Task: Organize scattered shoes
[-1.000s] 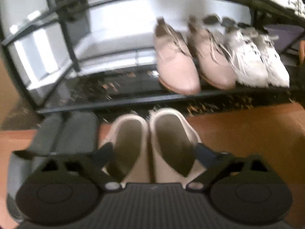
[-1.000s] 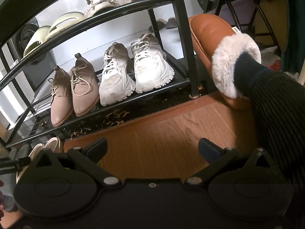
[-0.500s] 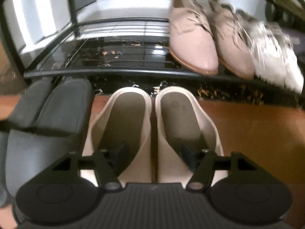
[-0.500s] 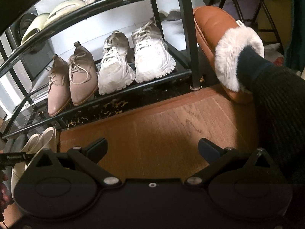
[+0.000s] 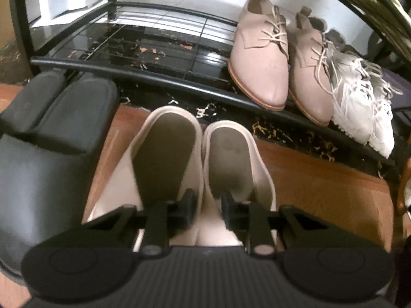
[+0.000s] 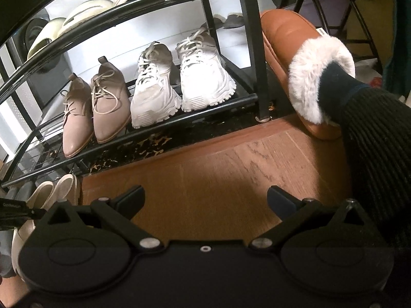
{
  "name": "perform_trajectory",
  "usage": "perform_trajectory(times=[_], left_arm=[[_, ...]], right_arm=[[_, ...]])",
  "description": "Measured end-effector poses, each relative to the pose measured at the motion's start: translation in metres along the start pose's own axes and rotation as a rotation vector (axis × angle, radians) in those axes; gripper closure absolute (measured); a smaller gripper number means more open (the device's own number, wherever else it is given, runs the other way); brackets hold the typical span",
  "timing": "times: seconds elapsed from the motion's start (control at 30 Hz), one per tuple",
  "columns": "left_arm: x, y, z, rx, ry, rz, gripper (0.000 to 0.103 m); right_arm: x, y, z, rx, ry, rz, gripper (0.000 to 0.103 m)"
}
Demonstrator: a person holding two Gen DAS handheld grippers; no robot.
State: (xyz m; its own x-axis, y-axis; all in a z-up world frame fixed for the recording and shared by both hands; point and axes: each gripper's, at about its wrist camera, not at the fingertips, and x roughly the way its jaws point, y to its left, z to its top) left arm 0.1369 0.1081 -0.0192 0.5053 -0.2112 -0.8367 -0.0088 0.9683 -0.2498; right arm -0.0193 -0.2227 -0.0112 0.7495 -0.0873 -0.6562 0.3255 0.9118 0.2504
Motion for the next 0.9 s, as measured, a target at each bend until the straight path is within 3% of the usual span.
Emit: perform_trajectory(times=[0.17,0.33,0.47,0.5,0.63,0.77,0.9], left_arm=[[0.002,-0.009,-0.005,-0.085,0.038,-0.066,0.087],[0.002,-0.037,-0.018,-0.077,0.047,-0.091,0.087],[0.003,-0.053,-0.022,0.001,0.031,-0.115,0.081],[-0.001,-0.05,-0.019,-0.011,0.012,-0.112,0.076],[-0.029,-0.028,-0.008,-0.101,-0.089,-0.129,0.034],[-0.049,-0.011,-0.003,-0.084,-0.194,-0.053,0.029],[-0.045,-0.002,-0.005,0.08,-0.18,0.093,0.029]], right_arm=[[-0.002,0.002,-0.001,-0.016,-0.013,0.001,0.0],[-0.009,0.017,-0.012,-0.101,0.011,0.13,0.0],[-0.015,0.029,-0.022,-0.172,0.032,0.237,0.0],[-0.017,0.032,-0.024,-0.189,0.037,0.263,0.0],[-0.022,0.044,-0.034,-0.26,0.058,0.37,0.0],[-0.028,0.057,-0.043,-0.331,0.079,0.477,0.0],[-0.033,0.083,-0.058,-0.389,0.131,0.606,0.0]])
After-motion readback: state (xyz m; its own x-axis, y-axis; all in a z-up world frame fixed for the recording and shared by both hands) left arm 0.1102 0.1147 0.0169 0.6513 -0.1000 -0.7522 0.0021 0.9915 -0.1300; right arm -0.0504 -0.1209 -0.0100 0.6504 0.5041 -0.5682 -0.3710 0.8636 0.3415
